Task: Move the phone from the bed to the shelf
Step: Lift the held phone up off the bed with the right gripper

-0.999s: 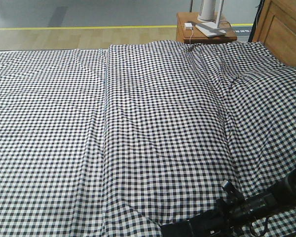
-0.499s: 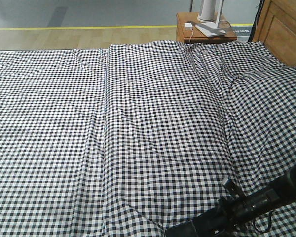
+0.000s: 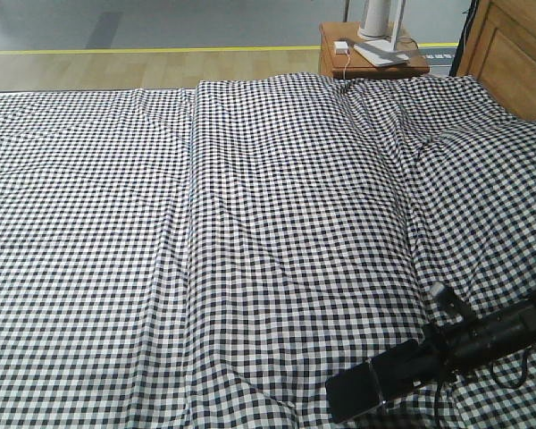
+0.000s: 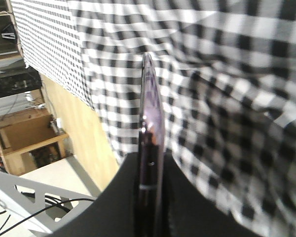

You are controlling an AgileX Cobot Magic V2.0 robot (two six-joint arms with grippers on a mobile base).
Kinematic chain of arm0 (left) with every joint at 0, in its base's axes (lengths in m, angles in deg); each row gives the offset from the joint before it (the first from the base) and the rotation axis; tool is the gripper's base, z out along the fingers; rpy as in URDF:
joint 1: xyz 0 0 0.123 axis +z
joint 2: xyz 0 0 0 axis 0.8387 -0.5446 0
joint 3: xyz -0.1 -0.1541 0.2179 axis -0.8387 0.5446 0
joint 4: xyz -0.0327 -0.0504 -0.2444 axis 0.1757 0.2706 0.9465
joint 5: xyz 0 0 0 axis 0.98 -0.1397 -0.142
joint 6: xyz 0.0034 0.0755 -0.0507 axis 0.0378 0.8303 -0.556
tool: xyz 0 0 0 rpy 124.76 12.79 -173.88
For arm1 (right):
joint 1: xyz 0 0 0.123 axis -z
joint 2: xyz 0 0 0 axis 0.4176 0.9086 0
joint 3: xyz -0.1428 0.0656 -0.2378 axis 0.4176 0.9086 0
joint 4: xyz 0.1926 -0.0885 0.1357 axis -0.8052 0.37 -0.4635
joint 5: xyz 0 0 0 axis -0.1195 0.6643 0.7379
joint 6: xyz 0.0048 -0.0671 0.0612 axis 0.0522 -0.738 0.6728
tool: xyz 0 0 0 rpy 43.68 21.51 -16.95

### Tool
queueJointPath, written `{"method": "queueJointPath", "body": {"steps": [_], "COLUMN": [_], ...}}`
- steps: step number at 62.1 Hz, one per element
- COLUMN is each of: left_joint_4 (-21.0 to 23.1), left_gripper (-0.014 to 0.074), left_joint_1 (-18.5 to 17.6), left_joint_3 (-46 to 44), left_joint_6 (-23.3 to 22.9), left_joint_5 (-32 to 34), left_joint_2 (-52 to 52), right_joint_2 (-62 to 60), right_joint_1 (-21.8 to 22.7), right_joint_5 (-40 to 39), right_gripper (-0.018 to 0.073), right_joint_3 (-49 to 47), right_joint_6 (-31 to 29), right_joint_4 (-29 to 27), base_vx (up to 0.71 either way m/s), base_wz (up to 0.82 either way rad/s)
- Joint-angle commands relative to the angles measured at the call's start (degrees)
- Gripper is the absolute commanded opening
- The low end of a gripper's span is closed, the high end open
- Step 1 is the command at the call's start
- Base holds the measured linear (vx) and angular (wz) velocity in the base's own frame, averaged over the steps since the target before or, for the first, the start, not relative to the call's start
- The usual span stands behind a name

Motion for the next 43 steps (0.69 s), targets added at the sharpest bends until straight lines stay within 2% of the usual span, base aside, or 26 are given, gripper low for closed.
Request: {"method": "queueJointPath", "body": {"steps": [1,18,43], "left_joint_4": [0.54,0.54,0.54], "left_gripper": [0.0001,0.0001,0.0001], "left_joint_1": [-0.44,-0.44,-0.44], "left_joint_3": [0.41,0.41,0.41], "left_joint_6": [0.00,0.00,0.00], "left_joint_5": [4.16,4.16,4.16], "left_joint_2": [0.32,0.32,0.32], "right_joint_2": [-7.80,-24.49,-48.43], "right_joint_1": [0.36,0.36,-0.20], "right_joint_5": [8.99,8.99,8.94], "right_gripper": [-0.0002,-0.0002,-0.0002], "right_joint_3": [1.44,6.39,8.25], "right_joint_6": [-0.96,1.37,1.62], "right_joint_4": [-1.63,-4.31,-12.22], "base_vx": [0.00,0.00,0.00], "base_wz": [0.00,0.00,0.00]}}
